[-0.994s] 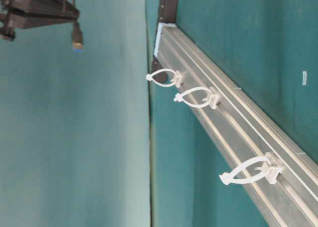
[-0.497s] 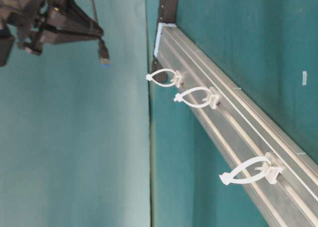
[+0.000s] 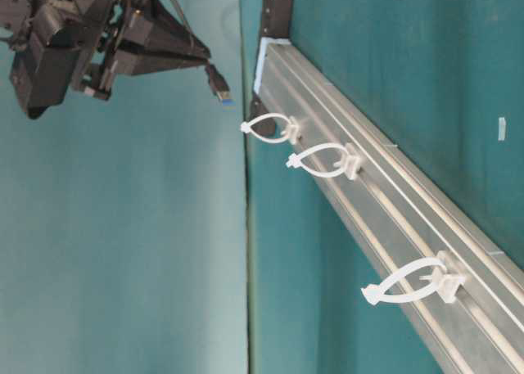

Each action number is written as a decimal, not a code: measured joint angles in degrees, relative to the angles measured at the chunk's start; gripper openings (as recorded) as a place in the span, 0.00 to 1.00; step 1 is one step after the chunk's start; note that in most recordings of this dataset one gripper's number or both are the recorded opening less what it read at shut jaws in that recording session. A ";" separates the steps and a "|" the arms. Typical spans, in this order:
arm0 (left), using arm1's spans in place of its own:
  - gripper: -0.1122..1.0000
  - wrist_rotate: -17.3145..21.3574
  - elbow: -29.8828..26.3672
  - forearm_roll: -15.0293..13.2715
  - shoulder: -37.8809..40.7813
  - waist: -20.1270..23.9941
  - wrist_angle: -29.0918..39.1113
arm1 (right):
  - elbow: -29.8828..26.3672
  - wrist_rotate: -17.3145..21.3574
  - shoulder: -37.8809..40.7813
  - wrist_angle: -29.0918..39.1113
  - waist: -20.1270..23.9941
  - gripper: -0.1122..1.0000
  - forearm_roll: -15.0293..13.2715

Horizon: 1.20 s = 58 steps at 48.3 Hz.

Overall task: Pass the USB cable through three rings with both arms.
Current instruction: 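Lower the plug with the right gripper through the first white ring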

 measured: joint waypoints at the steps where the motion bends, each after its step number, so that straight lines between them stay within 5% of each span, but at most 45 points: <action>1: 0.09 0.00 -0.09 0.00 0.00 0.00 -0.09 | 0.18 0.00 0.00 -0.44 0.00 0.19 0.09; 15: 0.09 0.00 -0.88 0.09 0.70 0.44 -0.09 | 2.02 -0.18 0.79 -4.22 0.79 0.19 1.32; 25: 0.09 -0.09 -1.67 0.09 1.14 0.53 -0.09 | 2.20 -2.02 0.97 -5.45 0.79 0.19 6.59; 41: 0.09 -1.14 -2.46 0.09 1.23 0.53 -0.09 | 3.16 -13.62 0.88 -4.22 -1.85 0.19 17.31; 58: 0.09 -1.67 -3.25 0.09 3.43 0.62 -0.09 | 3.60 -15.21 2.20 -4.13 -2.81 0.20 18.11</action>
